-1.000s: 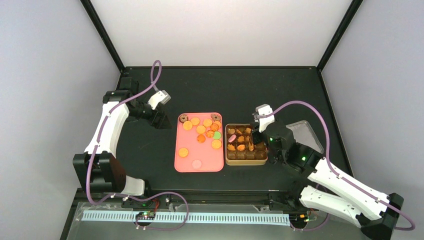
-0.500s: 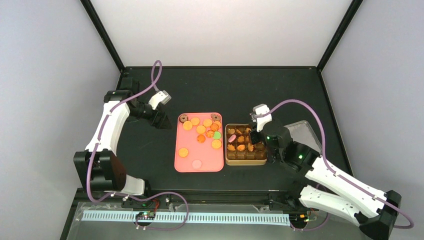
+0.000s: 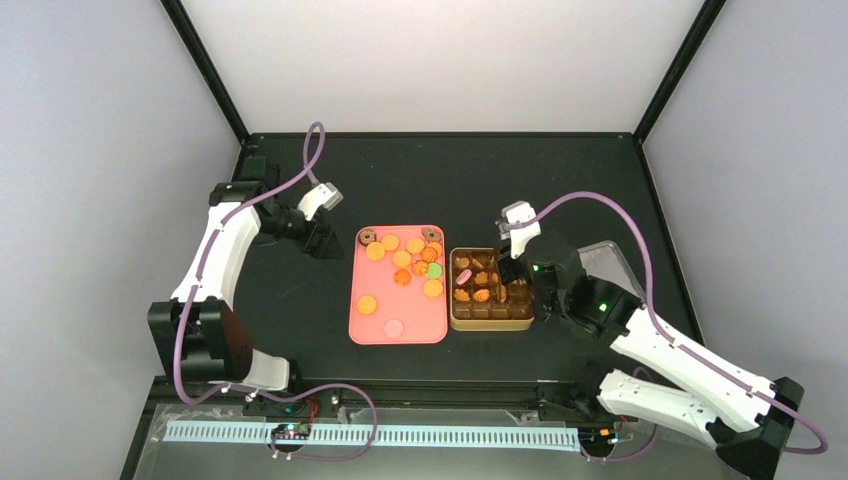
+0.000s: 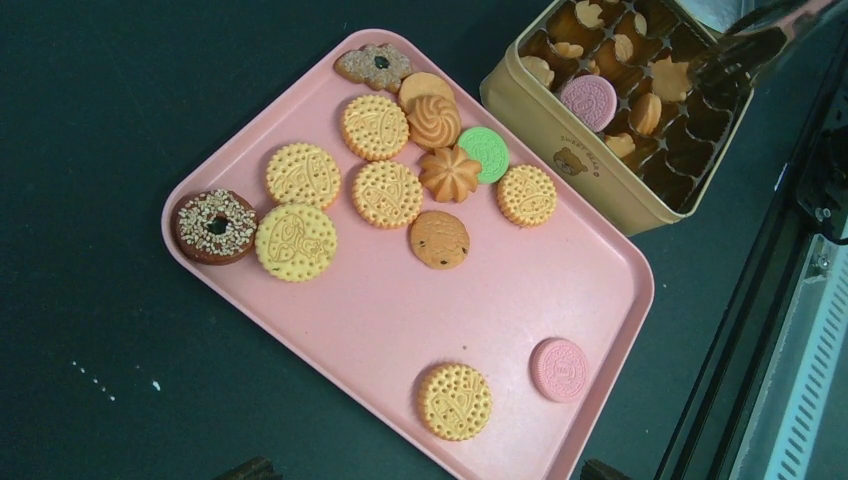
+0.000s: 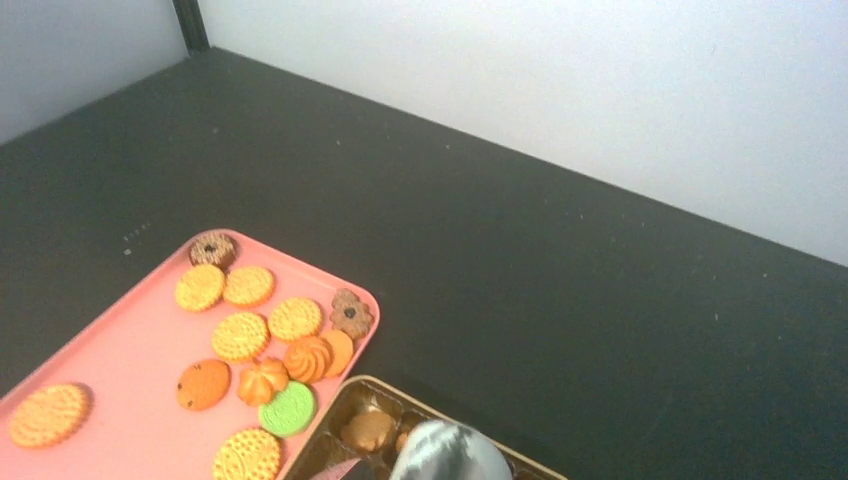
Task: Pack the cookies
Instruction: Place the fake cookies in the empty pocket of the box, then pick up the fake cookies from the plate.
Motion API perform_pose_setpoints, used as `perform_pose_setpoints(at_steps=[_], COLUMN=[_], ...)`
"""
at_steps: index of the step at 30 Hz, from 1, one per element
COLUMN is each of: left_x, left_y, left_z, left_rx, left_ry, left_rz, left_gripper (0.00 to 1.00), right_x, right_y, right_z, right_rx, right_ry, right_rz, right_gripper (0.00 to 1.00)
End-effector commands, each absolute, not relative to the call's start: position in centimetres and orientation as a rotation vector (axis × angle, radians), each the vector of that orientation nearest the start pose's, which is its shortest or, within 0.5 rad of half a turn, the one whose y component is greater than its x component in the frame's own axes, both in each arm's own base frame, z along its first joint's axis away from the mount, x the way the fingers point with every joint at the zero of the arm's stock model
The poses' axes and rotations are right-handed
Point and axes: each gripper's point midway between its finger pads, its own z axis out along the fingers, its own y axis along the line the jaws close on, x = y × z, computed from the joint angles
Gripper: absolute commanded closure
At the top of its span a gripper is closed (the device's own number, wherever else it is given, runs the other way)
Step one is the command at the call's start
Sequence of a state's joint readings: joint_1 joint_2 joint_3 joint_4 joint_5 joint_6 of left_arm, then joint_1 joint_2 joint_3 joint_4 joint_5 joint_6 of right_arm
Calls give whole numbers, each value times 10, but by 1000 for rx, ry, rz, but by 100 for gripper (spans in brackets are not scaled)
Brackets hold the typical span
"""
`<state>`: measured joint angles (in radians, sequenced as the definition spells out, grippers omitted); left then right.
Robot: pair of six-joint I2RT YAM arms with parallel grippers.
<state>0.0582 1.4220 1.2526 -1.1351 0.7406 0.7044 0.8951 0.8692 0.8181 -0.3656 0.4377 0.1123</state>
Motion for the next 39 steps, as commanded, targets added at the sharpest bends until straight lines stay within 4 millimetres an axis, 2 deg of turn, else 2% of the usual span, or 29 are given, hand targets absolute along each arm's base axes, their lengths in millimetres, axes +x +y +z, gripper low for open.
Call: perform_pose_setpoints(at_steps=[1,5,10,14,20,23,27,32,39], left_x=[294,293,292,291,294,293,290,290,290], left_y=[-99,-99,-96,-93,-80,-73,-66,-61,-61], left_z=[206,208,207,208,202,199,201,206,207], left_rx=[931,933,931,923,879,854,842,843,840], left_ry=[2310,2308,2324,2330,2374,2391,2390,2385,2387], left_rz=[-777,-776,-755,-740,-723,-722,-706,-681,-688], left_gripper=[20,20,20,20,20,20,20,20,20], right_x=[246,243,239,230,209,200,191,185,182], right_y=[190,199,235,284,371,406,441,462,465], right_z=[322,342,349,353,350,338,318,293,259], right_rx=[-443,-453,-503,-586,-753,-832,-905,-957,-1004], right_ry=[1797,1752,1723,1666,1581,1558,1538,1545,1584], right_rz=[272,351,506,616,756,772,770,753,717], right_gripper=[74,75,77,79,81,82,83,83,76])
